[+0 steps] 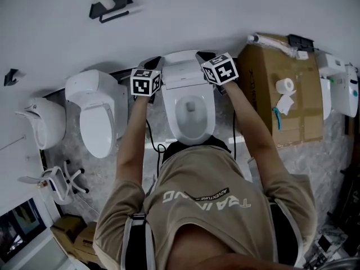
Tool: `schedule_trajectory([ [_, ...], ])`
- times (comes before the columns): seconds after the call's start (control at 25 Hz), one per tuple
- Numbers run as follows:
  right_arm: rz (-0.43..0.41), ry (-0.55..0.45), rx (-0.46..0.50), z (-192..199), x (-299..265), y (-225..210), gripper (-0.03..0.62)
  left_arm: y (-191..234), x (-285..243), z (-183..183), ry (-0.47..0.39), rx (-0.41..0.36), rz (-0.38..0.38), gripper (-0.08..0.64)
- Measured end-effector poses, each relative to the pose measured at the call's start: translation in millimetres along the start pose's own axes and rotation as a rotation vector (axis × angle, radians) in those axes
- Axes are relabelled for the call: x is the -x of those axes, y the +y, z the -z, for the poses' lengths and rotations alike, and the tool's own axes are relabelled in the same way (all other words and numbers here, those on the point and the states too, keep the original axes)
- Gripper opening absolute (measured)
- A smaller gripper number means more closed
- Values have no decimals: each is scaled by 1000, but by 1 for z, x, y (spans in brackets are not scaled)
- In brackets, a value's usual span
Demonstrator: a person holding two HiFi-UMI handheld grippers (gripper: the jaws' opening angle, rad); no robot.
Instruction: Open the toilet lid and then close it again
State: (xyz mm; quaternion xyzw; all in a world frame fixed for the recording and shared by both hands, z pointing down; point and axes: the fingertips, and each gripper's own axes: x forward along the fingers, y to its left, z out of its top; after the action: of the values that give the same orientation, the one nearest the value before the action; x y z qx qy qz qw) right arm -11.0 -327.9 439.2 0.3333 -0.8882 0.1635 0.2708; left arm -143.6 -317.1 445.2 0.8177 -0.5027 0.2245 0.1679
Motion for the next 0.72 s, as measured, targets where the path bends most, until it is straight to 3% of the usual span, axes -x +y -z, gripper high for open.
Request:
schedule_trajectory([
  [0.72,51,47,2,-56,-59,-56,14,55,-61,-44,-47,20,63,2],
])
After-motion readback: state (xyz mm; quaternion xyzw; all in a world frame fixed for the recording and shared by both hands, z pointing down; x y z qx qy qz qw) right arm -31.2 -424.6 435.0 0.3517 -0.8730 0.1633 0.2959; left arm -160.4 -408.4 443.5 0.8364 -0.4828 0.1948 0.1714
